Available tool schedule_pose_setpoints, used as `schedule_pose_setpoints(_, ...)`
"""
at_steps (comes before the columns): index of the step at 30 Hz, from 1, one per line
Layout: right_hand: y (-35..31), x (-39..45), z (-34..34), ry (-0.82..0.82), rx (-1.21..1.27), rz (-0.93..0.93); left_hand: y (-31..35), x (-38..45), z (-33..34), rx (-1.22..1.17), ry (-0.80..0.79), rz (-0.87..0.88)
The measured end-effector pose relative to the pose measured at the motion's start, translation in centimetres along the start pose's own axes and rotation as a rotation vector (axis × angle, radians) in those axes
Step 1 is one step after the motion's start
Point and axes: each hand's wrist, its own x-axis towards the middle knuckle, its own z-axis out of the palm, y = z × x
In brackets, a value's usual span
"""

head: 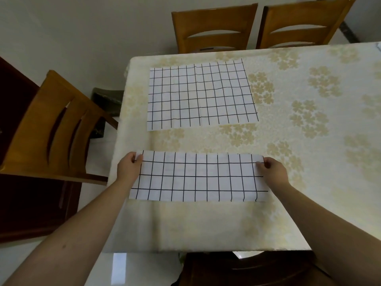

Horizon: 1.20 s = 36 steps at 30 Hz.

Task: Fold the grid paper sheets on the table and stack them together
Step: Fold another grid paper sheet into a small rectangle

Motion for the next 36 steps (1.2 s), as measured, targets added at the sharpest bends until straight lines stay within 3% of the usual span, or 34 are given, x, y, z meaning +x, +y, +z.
schedule_pose_setpoints(36,-0.5,-0.2,0.9,0.119,-0.005,0.037,-0.8,1.9,1.6,-0.017,0.066,0.022)
